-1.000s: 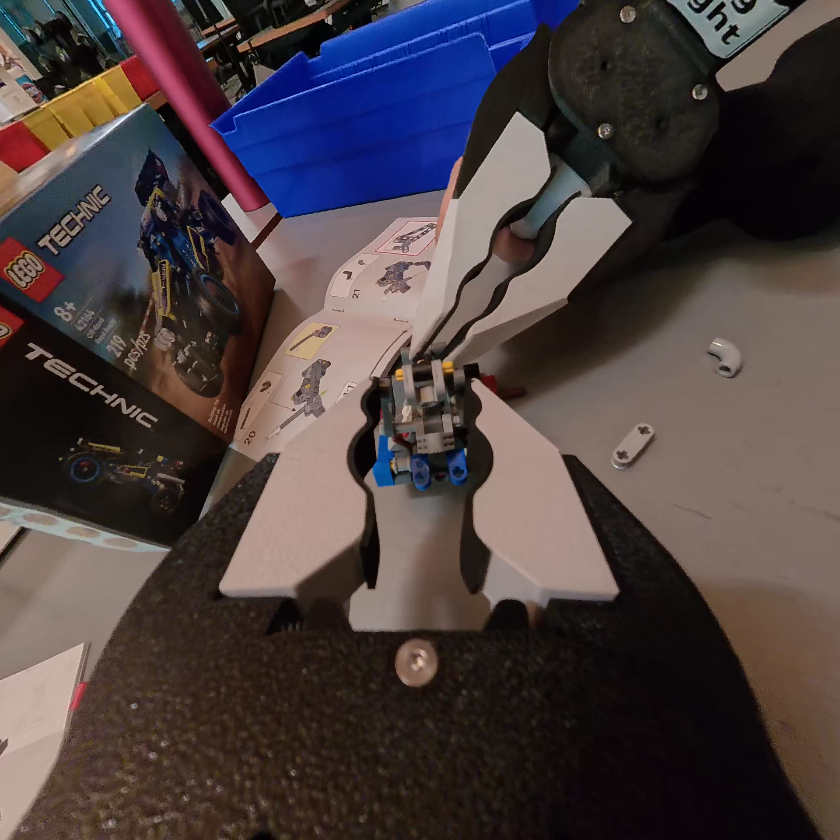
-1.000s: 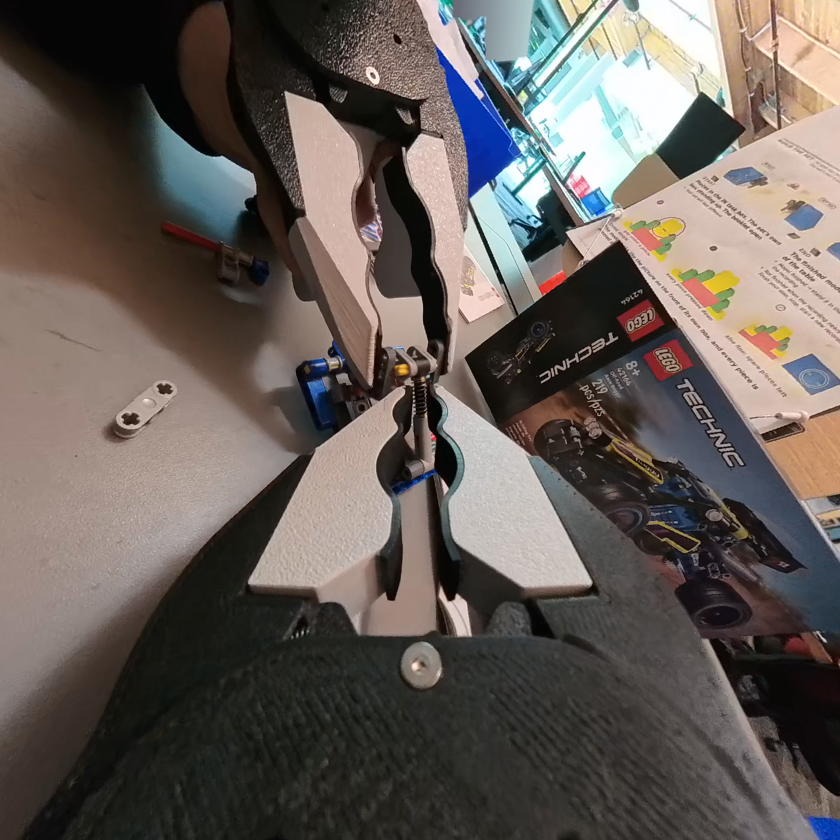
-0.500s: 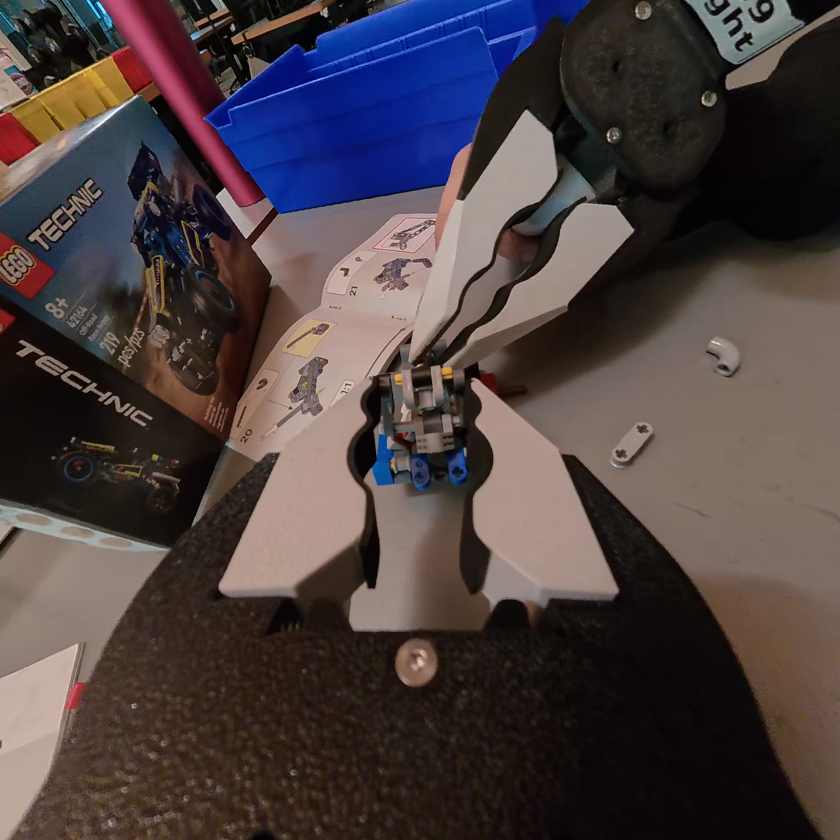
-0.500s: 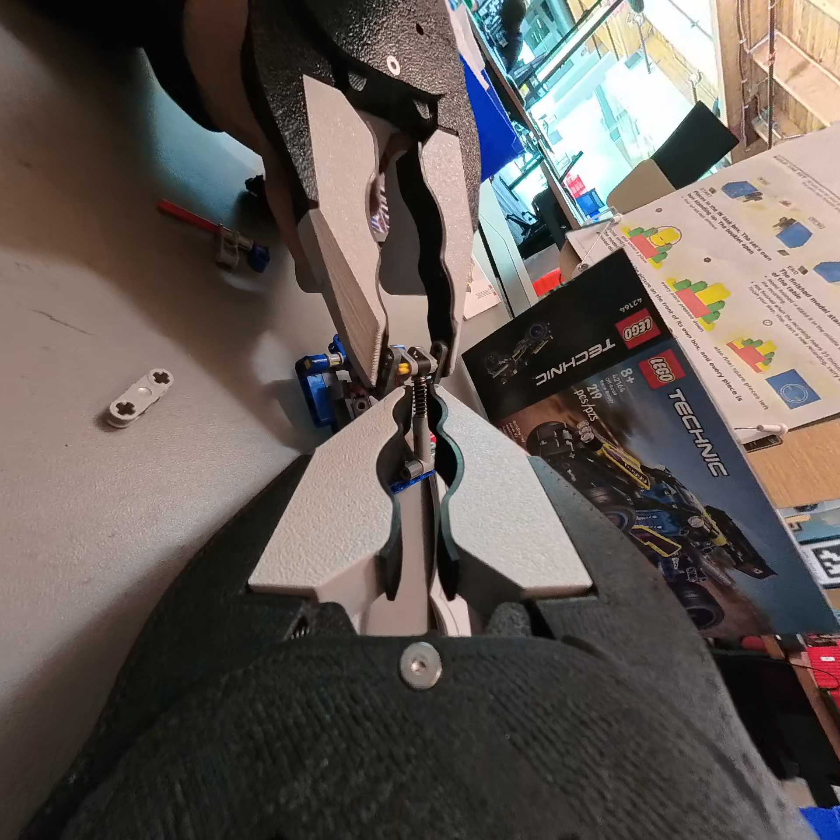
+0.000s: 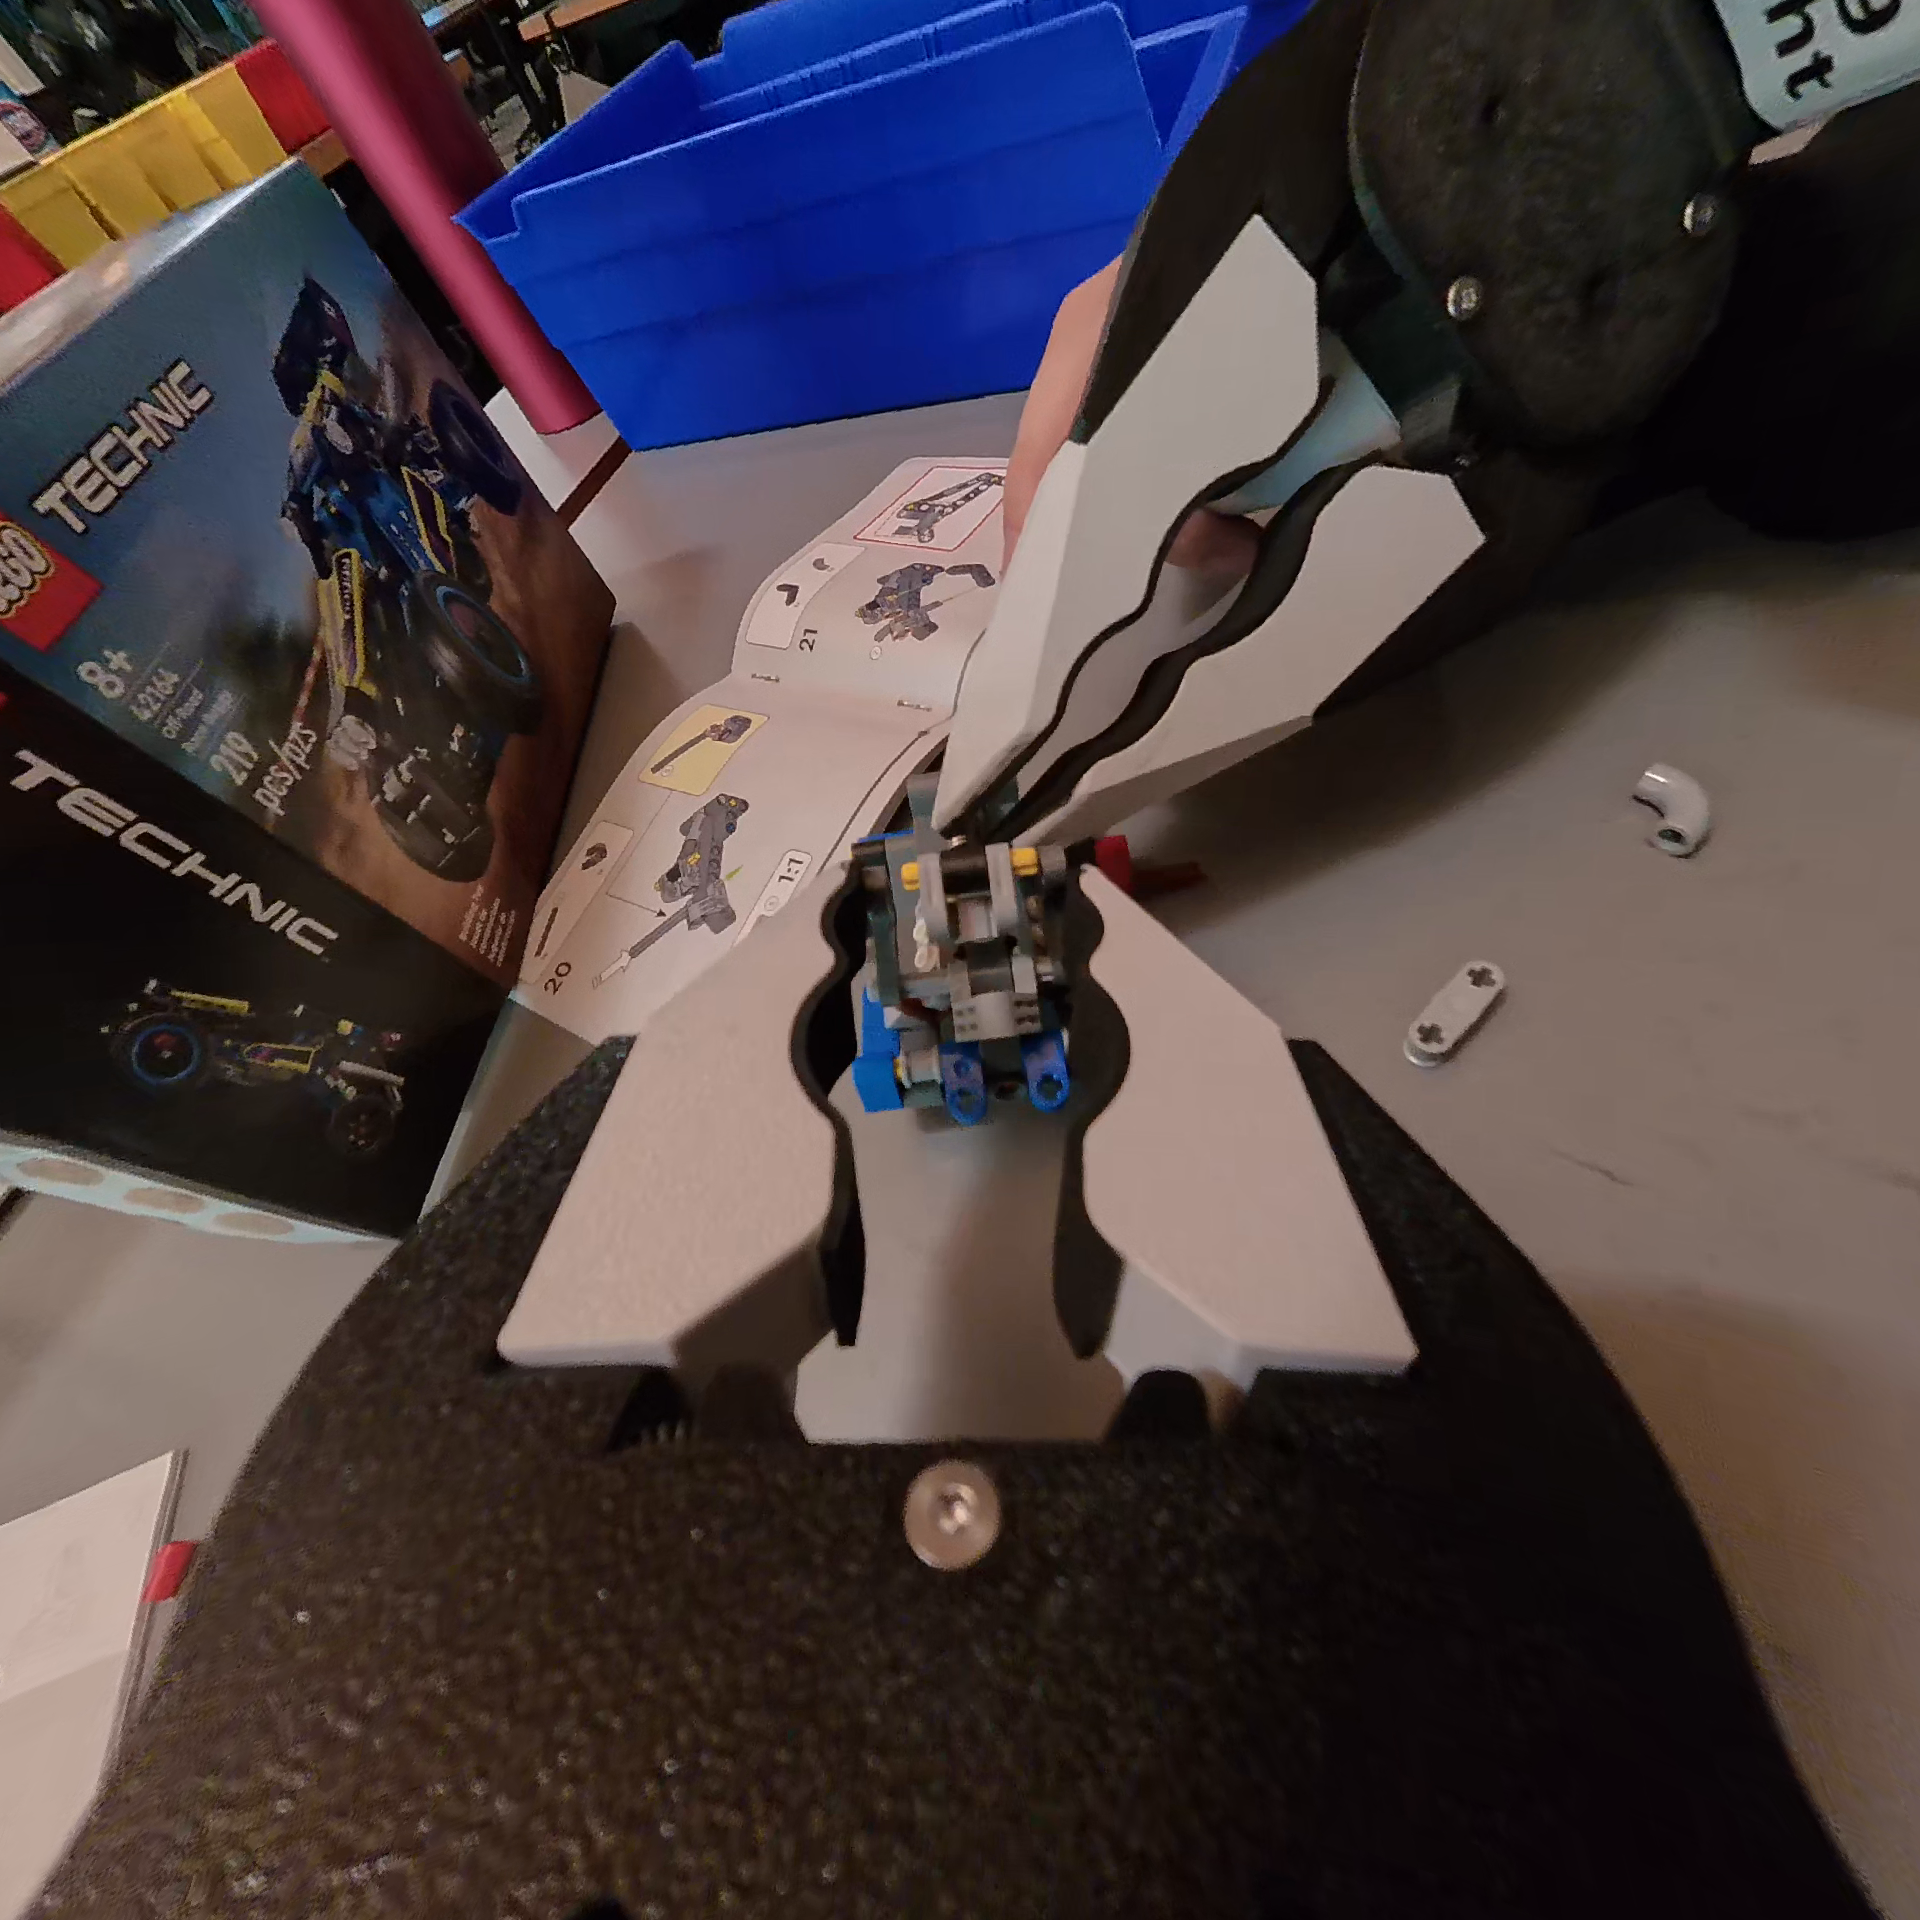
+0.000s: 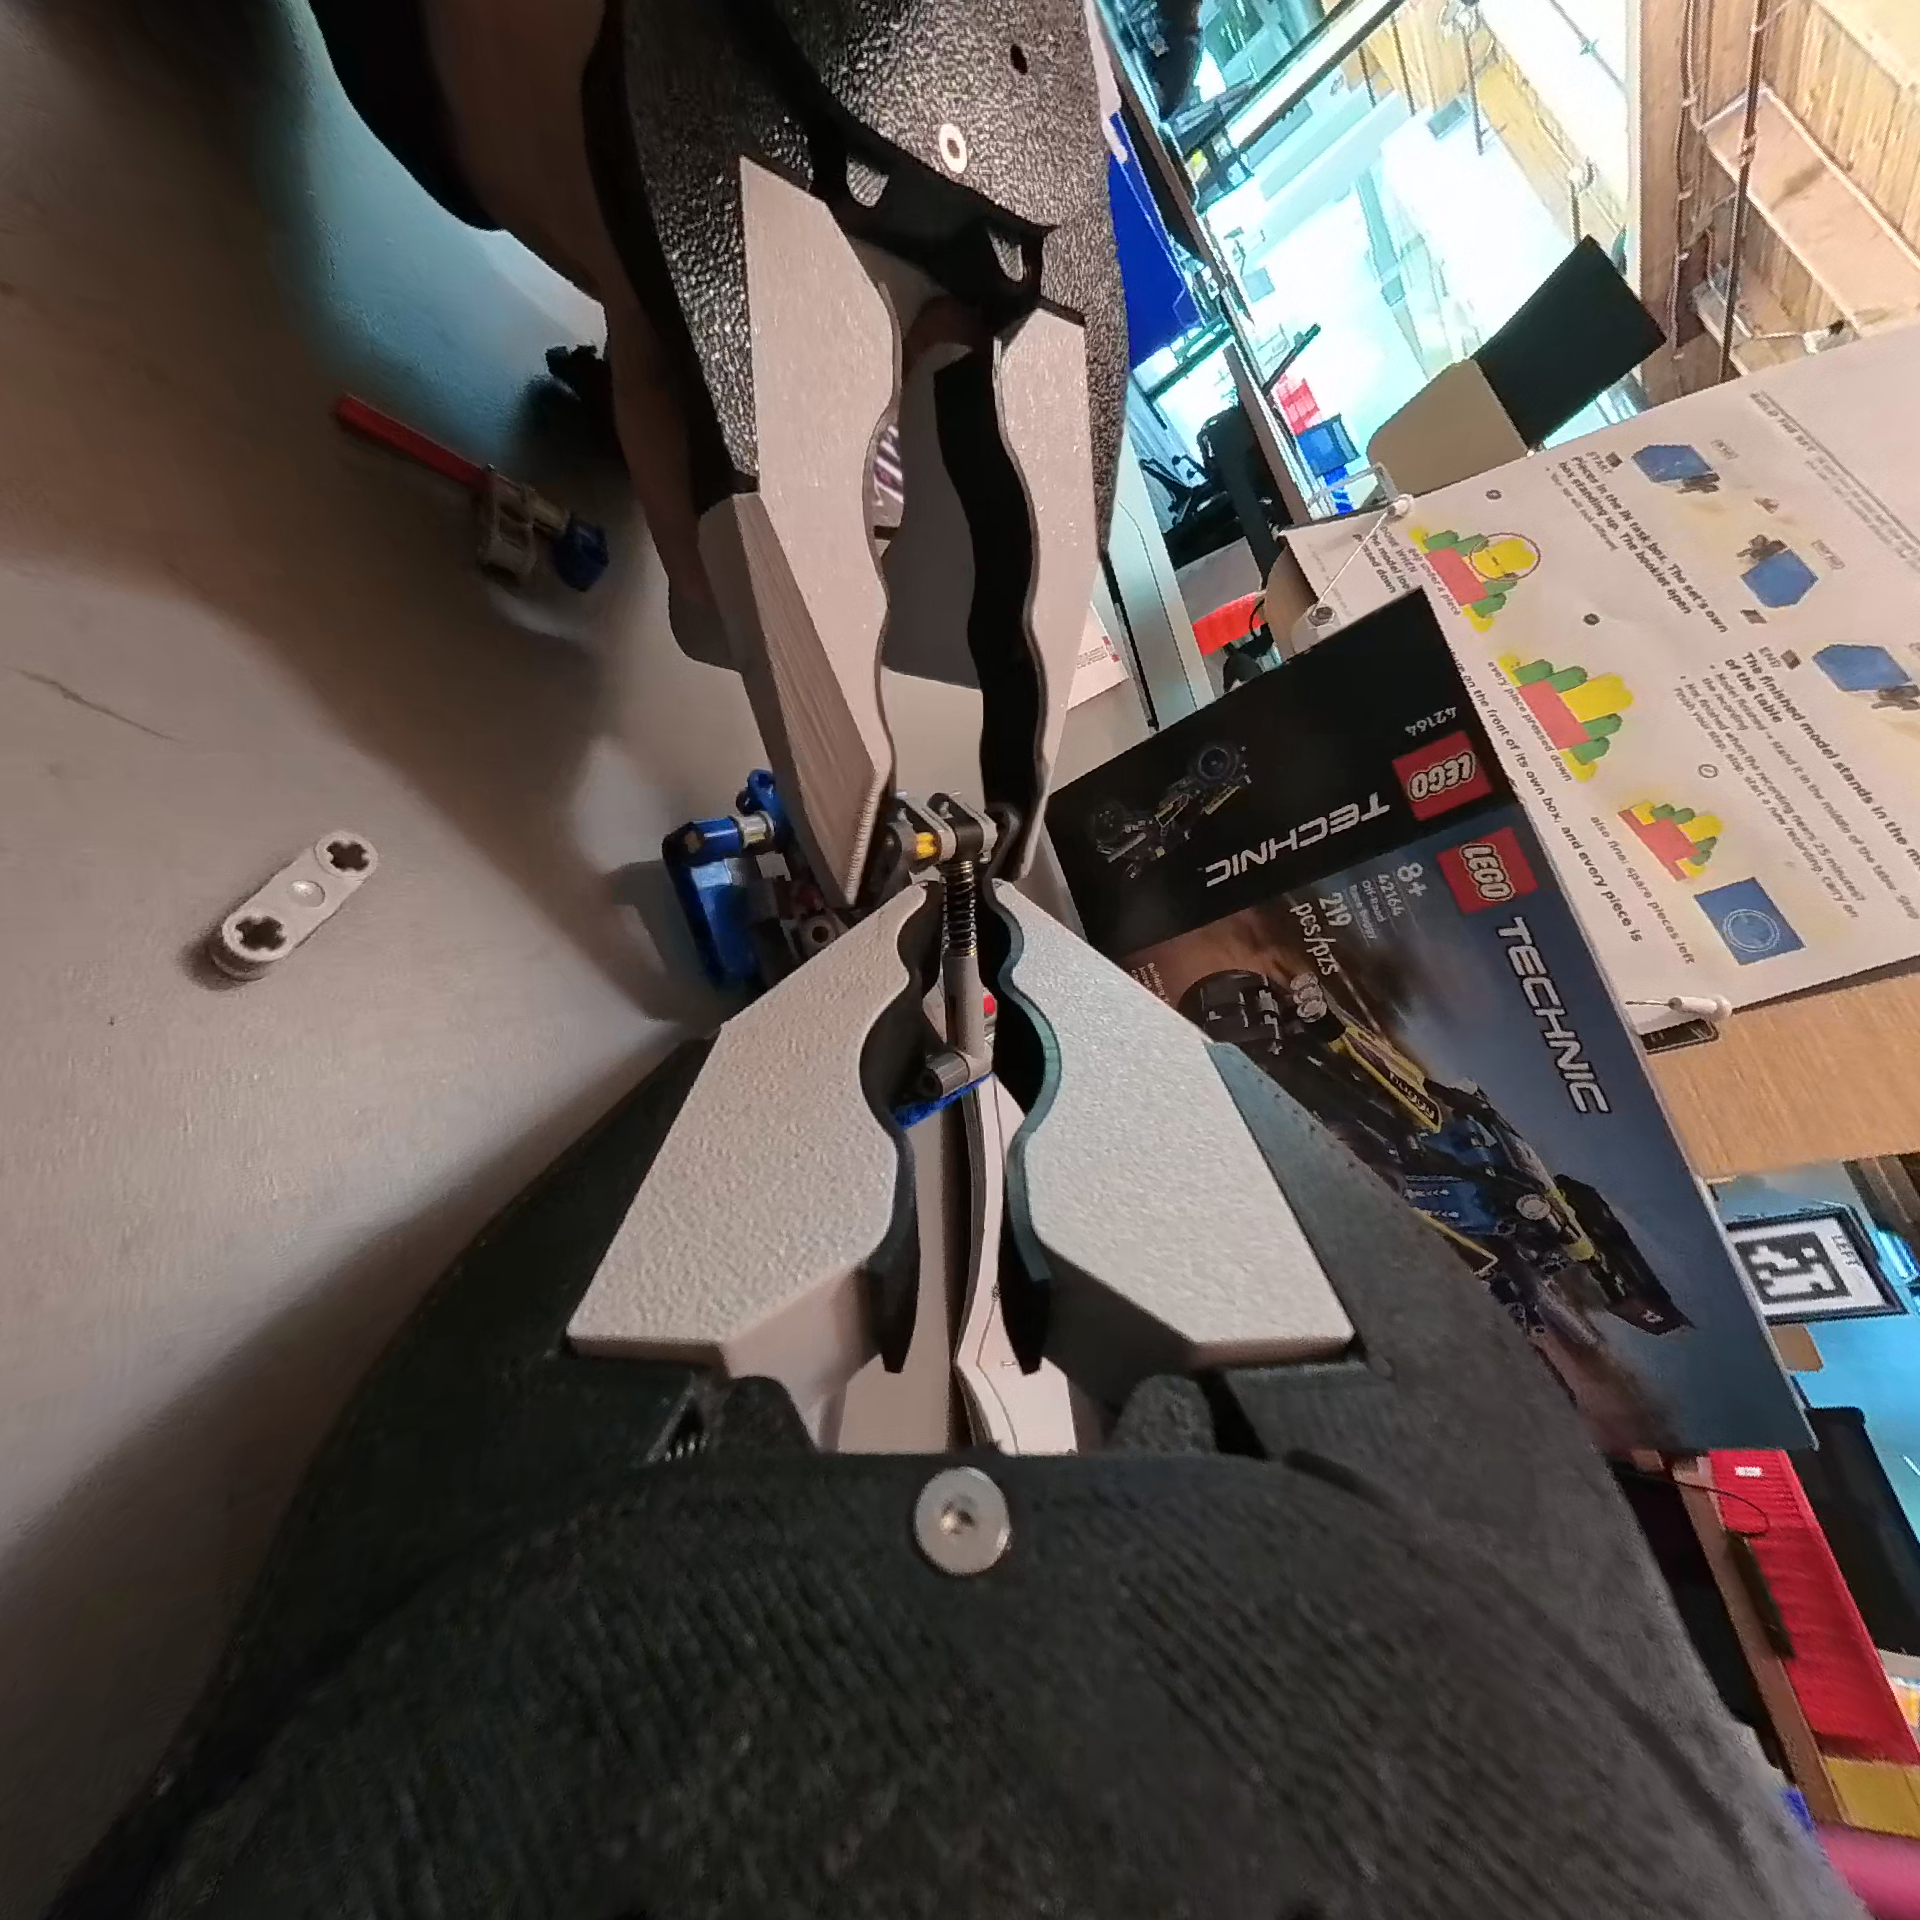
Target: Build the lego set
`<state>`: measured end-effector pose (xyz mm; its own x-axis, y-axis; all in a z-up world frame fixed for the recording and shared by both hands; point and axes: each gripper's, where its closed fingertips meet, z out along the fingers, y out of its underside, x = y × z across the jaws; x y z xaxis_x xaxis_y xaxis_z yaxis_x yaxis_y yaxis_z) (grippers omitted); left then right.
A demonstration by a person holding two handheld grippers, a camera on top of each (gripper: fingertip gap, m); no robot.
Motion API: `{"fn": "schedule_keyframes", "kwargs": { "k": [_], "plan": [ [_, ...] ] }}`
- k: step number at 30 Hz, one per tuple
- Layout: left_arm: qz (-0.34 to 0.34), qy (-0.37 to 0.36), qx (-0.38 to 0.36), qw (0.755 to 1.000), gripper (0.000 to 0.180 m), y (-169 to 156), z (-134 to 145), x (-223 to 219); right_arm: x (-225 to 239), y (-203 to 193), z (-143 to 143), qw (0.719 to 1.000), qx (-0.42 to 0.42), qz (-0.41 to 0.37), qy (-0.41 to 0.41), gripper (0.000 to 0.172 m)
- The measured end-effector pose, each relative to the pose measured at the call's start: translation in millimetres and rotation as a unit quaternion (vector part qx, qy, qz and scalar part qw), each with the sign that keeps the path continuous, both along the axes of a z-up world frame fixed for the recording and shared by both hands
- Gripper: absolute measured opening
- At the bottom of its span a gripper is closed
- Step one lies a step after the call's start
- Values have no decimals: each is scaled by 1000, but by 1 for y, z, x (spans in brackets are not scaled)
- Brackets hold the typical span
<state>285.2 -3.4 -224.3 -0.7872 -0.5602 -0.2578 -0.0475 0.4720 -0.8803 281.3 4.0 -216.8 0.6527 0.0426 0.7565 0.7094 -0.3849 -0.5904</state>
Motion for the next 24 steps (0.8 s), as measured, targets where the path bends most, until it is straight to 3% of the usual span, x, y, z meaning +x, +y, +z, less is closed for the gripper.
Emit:
{"fn": "schedule_keyframes", "kwargs": {
  "k": [16, 24],
  "plan": [
    [2, 14, -8, 1000, 33, 2, 0, 1, 2, 3, 0, 999, -8, -10, -31, 3],
    [7, 20, -3, 1000, 32, 3, -3, 1, 1, 4, -1, 992, -36, -15, -118, 3]
  ]
}}
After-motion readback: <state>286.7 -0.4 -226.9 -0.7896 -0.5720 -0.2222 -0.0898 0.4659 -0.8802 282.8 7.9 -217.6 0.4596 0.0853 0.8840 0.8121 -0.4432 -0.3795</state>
